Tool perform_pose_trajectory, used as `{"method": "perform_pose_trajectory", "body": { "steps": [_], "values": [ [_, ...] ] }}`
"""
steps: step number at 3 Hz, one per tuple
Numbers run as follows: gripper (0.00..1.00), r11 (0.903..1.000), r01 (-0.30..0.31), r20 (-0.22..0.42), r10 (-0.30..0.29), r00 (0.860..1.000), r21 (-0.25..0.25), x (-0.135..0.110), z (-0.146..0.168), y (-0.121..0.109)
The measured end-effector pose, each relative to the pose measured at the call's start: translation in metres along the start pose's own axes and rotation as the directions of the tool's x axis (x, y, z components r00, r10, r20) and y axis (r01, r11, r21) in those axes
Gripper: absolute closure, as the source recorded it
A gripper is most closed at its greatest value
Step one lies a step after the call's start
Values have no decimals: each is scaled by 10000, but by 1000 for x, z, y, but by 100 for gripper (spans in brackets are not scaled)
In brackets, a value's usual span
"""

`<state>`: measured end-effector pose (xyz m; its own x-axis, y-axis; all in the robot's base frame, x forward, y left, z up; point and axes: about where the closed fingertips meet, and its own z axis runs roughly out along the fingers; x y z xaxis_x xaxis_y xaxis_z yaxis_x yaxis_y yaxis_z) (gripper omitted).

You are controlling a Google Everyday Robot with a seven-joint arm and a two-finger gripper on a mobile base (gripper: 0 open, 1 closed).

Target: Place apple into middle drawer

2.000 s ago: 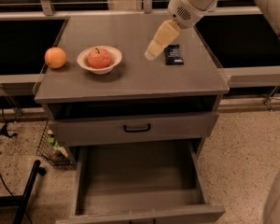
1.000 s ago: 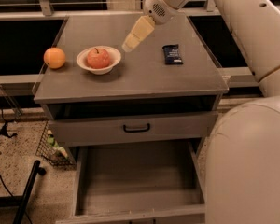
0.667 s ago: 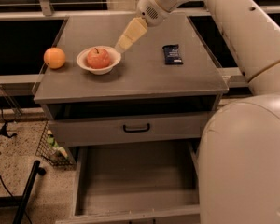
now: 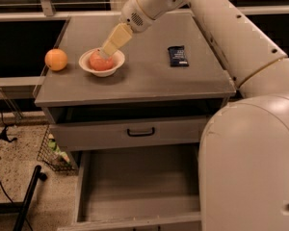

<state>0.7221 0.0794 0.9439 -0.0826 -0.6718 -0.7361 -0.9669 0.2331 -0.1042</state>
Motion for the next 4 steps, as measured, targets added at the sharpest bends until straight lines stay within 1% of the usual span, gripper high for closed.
{"method": "perform_pose_trajectory", "body": {
  "steps": [1, 2, 3, 4],
  "values": [
    [0, 10000, 0, 0, 0, 10000, 0, 0, 0, 0],
    [0, 9999, -93, 84, 93, 9999, -65, 4, 8, -4],
    [19, 9998, -26, 174, 29, 9998, -203, 4, 20, -9],
    [28, 9992, 165, 272, -155, 9995, -364, 0, 36, -15]
  ]
}}
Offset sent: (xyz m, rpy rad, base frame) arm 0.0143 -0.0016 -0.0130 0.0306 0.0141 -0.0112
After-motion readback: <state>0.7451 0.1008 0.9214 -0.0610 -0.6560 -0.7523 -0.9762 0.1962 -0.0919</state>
